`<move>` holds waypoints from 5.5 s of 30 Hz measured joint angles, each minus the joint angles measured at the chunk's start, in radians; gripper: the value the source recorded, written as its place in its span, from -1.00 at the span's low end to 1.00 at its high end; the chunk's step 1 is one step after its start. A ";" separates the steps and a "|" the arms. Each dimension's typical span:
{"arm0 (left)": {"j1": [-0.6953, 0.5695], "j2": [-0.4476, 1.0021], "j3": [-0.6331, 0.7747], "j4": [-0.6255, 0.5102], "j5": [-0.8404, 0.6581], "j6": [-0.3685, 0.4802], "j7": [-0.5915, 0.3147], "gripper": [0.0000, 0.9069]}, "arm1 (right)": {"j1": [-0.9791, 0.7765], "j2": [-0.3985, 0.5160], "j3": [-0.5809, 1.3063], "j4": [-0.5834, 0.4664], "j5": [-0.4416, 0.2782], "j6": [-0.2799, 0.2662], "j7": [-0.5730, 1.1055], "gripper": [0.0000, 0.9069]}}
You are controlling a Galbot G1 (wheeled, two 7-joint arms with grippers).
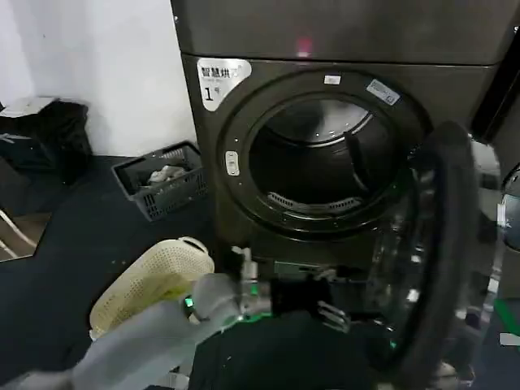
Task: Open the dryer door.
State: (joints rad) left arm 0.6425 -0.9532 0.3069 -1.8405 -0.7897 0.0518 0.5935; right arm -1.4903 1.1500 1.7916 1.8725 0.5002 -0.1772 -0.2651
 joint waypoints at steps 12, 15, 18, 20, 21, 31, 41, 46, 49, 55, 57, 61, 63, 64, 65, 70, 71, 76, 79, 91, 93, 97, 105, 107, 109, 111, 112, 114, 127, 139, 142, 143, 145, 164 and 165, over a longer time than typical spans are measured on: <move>-0.198 -0.143 0.234 0.090 -0.001 -0.019 -0.030 1.00 | -0.104 -0.033 0.241 -0.034 -0.021 -0.008 0.101 1.00; -0.237 -0.194 0.267 0.129 0.004 -0.021 -0.039 1.00 | -0.119 -0.032 0.274 -0.027 -0.019 0.000 0.112 1.00; -0.274 -0.251 0.298 0.172 0.007 -0.021 -0.059 1.00 | -0.130 -0.020 0.298 -0.011 -0.019 0.003 0.121 1.00; -0.295 -0.295 0.316 0.203 0.010 -0.022 -0.066 1.00 | -0.134 -0.012 0.310 -0.003 -0.019 0.003 0.124 1.00; -0.305 -0.314 0.323 0.218 0.012 -0.022 -0.073 1.00 | -0.136 -0.010 0.315 -0.001 -0.019 0.004 0.128 1.00; -0.369 -0.482 0.366 0.341 0.025 -0.034 -0.113 1.00 | -0.144 0.018 0.343 0.006 -0.033 0.037 0.143 1.00; -0.427 -0.626 0.385 0.486 0.028 -0.039 -0.161 1.00 | -0.158 0.028 0.373 0.006 -0.036 0.027 0.138 1.00; -0.441 -0.655 0.382 0.551 0.051 -0.053 -0.192 1.00 | -0.160 0.025 0.380 0.006 -0.035 0.028 0.137 1.00; -0.448 -0.656 0.380 0.579 0.064 -0.057 -0.227 1.00 | -0.161 0.025 0.379 0.005 -0.035 0.030 0.136 1.00; -0.469 -0.656 0.388 0.632 0.108 -0.112 -0.306 1.00 | -0.155 0.026 0.369 0.006 -0.035 0.031 0.136 1.00; -0.470 -0.656 0.383 0.638 0.107 -0.130 -0.321 1.00 | -0.153 0.026 0.365 0.005 -0.035 0.032 0.136 1.00; -0.468 -0.656 0.368 0.637 0.107 -0.177 -0.346 1.00 | -0.152 0.022 0.362 0.003 -0.035 0.032 0.136 1.00; -0.466 -0.656 0.364 0.631 0.092 -0.208 -0.367 1.00 | -0.152 0.019 0.362 0.001 -0.035 0.033 0.136 1.00; -0.463 -0.656 0.364 0.628 0.079 -0.233 -0.382 1.00 | -0.152 0.018 0.362 -0.001 -0.034 0.033 0.136 1.00; -0.461 -0.656 0.363 0.624 0.071 -0.257 -0.394 1.00 | -0.152 0.016 0.364 -0.003 -0.034 0.033 0.136 1.00; -0.451 -0.656 0.363 0.589 0.080 -0.394 -0.467 1.00 | -0.152 0.007 0.366 -0.008 -0.033 0.035 0.135 1.00; -0.447 -0.656 0.362 0.577 0.078 -0.410 -0.481 1.00 | -0.151 0.004 0.366 -0.009 -0.033 0.035 0.135 1.00; -0.424 -0.649 0.359 0.489 0.049 -0.460 -0.516 1.00 | -0.144 -0.008 0.362 -0.015 -0.033 0.035 0.135 1.00; -0.425 -0.553 0.371 0.418 0.014 -0.474 -0.521 1.00 | -0.141 -0.015 0.362 -0.019 -0.033 0.035 0.135 1.00; -0.416 -0.097 0.383 0.103 -0.106 -0.476 -0.513 1.00 | -0.116 -0.031 0.385 0.015 -0.083 0.016 0.143 1.00; -0.416 -0.022 0.384 0.063 -0.112 -0.474 -0.509 1.00 | -0.108 -0.037 0.391 0.017 -0.102 0.014 0.147 1.00; -0.408 0.125 0.392 0.000 -0.116 -0.477 -0.494 1.00 | -0.097 -0.050 0.400 0.010 -0.134 0.010 0.152 1.00; -0.349 0.381 0.352 -0.047 -0.111 -0.442 -0.437 1.00 | -0.073 -0.071 0.407 0.000 -0.166 0.001 0.166 1.00; -0.327 0.444 0.333 -0.052 -0.110 -0.420 -0.409 1.00 | -0.066 -0.073 0.402 0.000 -0.167 0.002 0.166 1.00; -0.297 0.509 0.314 -0.055 -0.101 -0.394 -0.384 1.00 | -0.058 -0.074 0.396 0.001 -0.169 0.003 0.166 1.00; -0.258 0.571 0.284 -0.059 -0.078 -0.353 -0.372 1.00 | -0.049 -0.074 0.387 0.002 -0.169 0.004 0.166 1.00; -0.233 0.602 0.266 -0.060 -0.060 -0.327 -0.359 1.00 | -0.045 -0.074 0.383 0.002 -0.168 0.003 0.165 1.00; -0.185 0.658 0.229 -0.058 -0.031 -0.279 -0.331 1.00 | -0.035 -0.071 0.371 0.003 -0.164 -0.001 0.165 1.00; -0.029 0.933 0.118 -0.050 0.073 -0.011 -0.168 1.00 | 0.007 -0.063 0.318 0.009 -0.164 -0.001 0.163 1.00; -0.011 0.976 0.060 -0.016 0.151 0.192 -0.112 1.00 | -0.016 -0.073 0.332 -0.003 -0.159 0.003 0.162 1.00; -0.010 0.977 0.057 -0.012 0.163 0.234 -0.111 1.00 | -0.021 -0.073 0.336 -0.004 -0.155 0.004 0.161 1.00; -0.010 0.977 0.056 -0.011 0.164 0.247 -0.105 1.00 | -0.023 -0.074 0.336 -0.006 -0.155 0.004 0.161 1.00; -0.009 0.977 0.052 -0.009 0.164 0.259 -0.087 1.00 | -0.022 -0.076 0.336 -0.007 -0.155 0.005 0.161 1.00; -0.006 0.983 0.049 0.009 0.251 0.260 -0.039 1.00 | -0.016 -0.077 0.326 -0.005 -0.158 0.003 0.161 1.00; -0.005 0.983 0.049 0.009 0.252 0.261 -0.039 1.00 | -0.016 -0.077 0.327 -0.005 -0.158 0.003 0.161 1.00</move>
State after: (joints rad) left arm 0.6372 0.0293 0.3561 -1.8314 -0.5379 0.3128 0.5549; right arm -1.5065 1.0733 2.1184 1.8671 0.3422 -0.1738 -0.1045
